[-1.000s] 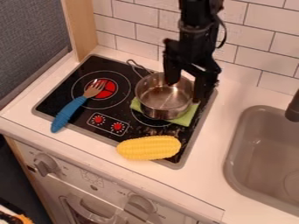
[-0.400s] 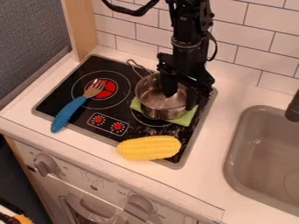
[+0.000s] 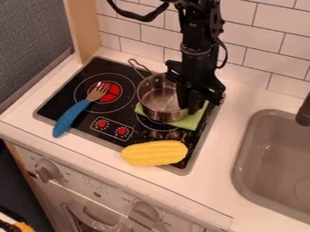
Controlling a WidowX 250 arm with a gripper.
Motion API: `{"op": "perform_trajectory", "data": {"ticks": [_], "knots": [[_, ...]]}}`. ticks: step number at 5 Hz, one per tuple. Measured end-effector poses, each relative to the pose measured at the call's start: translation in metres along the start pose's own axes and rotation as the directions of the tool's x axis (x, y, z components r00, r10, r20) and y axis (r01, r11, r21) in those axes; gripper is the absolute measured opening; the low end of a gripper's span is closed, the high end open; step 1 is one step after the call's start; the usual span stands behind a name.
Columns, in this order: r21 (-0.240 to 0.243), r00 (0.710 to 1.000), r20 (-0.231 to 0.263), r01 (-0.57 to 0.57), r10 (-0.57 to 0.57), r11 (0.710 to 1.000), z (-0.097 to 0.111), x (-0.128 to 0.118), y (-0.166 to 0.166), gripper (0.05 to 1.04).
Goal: Move the pan to the top side of the fork
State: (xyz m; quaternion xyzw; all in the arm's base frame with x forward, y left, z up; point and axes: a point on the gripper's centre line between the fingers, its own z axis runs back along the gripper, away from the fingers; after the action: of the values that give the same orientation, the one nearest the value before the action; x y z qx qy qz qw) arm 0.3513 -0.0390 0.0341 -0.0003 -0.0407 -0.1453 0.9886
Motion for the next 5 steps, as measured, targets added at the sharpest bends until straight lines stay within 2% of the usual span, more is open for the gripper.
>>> {"op": "perform_trajectory", "data": {"ticks": [1, 2, 3, 4, 5], "knots": [[0.011, 1.000, -0.011, 0.003, -0.003, 1.000, -0.002, -0.001, -0.002, 0.076], [0.013, 1.000, -0.019, -0.005, 0.005, 1.000, -0.002, -0.001, -0.002, 0.073], [0.056, 0.999, -0.028, -0.021, 0.023, 0.998, 0.003, -0.007, 0.006, 0.072], [0.093, 0.993, 0.054, -0.106, 0.101, 0.990, 0.040, -0.013, 0.038, 0.064], [0.104, 0.977, 0.107, -0.197, 0.186, 0.975, 0.059, -0.025, 0.074, 0.058]]}}
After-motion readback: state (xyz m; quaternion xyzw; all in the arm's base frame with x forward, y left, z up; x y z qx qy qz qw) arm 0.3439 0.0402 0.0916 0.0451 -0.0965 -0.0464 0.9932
